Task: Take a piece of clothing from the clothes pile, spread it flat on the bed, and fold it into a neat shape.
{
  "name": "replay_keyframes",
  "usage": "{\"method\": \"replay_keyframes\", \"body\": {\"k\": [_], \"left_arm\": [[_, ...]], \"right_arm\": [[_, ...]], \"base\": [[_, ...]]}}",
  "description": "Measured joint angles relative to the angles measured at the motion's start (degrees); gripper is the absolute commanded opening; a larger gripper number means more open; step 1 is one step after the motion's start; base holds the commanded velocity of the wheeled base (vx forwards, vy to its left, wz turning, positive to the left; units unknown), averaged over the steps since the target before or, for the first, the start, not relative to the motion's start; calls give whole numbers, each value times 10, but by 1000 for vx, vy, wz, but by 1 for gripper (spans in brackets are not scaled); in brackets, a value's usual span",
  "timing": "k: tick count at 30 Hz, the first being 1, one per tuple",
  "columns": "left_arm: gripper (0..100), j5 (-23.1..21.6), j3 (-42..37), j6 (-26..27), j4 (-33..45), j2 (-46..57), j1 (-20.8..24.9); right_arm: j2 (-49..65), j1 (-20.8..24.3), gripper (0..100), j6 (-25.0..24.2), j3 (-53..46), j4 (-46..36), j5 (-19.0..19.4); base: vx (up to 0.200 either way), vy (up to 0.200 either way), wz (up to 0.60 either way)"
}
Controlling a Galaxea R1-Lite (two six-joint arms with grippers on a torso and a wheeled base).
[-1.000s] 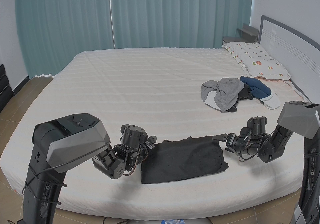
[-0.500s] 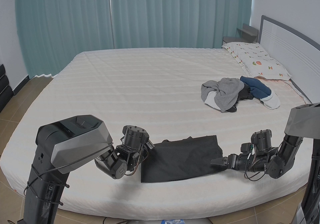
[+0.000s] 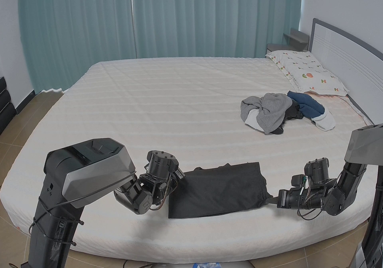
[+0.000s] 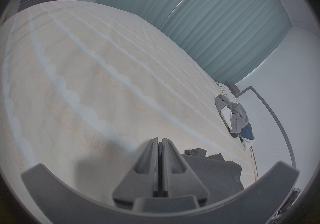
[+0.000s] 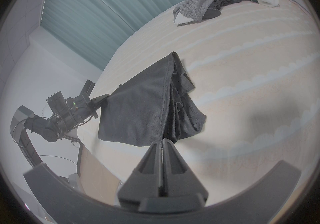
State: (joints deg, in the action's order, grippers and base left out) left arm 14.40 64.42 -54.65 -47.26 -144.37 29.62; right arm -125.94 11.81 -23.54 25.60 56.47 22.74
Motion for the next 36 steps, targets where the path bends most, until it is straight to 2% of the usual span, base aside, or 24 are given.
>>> {"method": "replay_keyframes", "body": {"k": [10, 17, 18, 28, 31, 36], "left_arm": [[0, 0, -1, -1, 0, 0, 0], [0, 0, -2, -2, 0, 0, 0], [100, -1, -3, -2, 0, 0, 0], [100, -8, -26, -15, -1, 13, -4], [100, -32, -55, -17, -2, 31, -9], [100, -103, -116, -17, -27, 63, -19]], "right_arm": [[7, -17, 0, 62, -6, -40, -3], [6, -25, 0, 69, -3, -38, -15], [6, -25, 100, 69, -3, -37, -15], [16, -26, 100, 46, 4, -33, -10], [22, -28, 100, 8, 4, -22, -9], [31, -32, 100, -51, -4, 10, -7]], "base": [[0, 0, 0], [0, 0, 0], [0, 0, 0], [0, 0, 0], [0, 0, 0], [0, 0, 0]]}}
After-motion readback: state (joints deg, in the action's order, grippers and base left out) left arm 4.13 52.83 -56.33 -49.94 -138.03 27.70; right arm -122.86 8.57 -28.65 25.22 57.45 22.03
